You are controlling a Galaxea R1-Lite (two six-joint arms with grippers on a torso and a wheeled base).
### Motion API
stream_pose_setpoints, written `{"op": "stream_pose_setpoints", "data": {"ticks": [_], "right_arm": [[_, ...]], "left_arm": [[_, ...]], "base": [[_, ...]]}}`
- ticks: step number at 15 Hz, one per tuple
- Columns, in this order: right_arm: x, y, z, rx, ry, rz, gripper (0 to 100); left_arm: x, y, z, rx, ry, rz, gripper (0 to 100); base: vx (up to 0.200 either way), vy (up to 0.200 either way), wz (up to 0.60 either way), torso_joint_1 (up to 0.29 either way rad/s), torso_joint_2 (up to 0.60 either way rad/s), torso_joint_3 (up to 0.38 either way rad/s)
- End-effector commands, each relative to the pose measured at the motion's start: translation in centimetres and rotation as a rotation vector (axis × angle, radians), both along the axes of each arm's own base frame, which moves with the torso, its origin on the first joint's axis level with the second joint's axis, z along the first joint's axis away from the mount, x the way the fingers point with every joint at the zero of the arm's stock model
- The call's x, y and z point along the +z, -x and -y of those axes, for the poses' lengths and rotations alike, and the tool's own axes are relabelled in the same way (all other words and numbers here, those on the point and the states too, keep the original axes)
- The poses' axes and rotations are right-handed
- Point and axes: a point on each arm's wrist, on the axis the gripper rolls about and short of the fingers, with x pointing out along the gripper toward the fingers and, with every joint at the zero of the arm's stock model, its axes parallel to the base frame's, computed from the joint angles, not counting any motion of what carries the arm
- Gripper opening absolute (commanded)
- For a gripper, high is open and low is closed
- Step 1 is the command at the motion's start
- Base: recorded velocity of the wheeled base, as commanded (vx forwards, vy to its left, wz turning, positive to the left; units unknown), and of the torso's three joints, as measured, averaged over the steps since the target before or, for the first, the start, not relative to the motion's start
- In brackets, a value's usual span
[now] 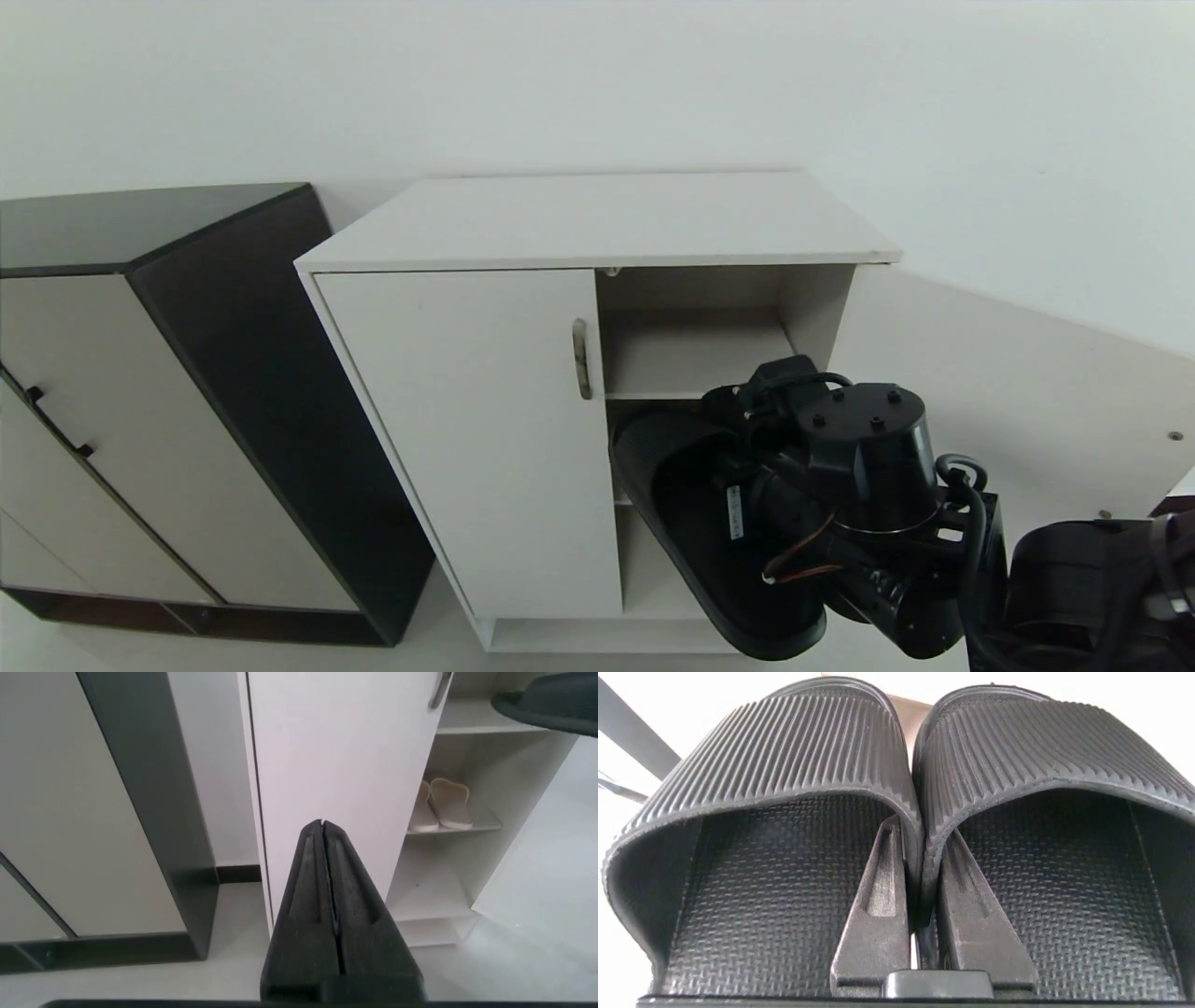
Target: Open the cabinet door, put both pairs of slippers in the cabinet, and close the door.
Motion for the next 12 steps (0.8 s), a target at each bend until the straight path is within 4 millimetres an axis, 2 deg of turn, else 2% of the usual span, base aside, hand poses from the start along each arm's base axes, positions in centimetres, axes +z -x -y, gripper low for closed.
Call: {"op": "stream_pose_setpoints", "data": {"ticks": [1, 7, 12], "right_arm": [[-0.15, -0.01, -0.03, 0.001, 0.004, -0.003, 0], [-0.22, 0.03, 0.01, 0.002, 0.002, -0.002, 0], [-0.37, 0.16, 0.01, 0.006, 0.008, -0.005, 0]], "left_arm": [[0.01, -0.01, 0.0, 0.0, 0.0, -0.001, 0], [0.01, -0.01, 0.0, 0.0, 0.002, -0.001, 0], [0.01, -0.01, 0.0, 0.0, 0.005, -0.001, 0]], "base": [[0.0, 0.0, 0.0, -0.144, 0.48, 0.325], [0.0, 0.0, 0.0, -0.122, 0.46, 0.336], [0.0, 0.0, 0.0, -0.051, 0.41, 0.349]]}}
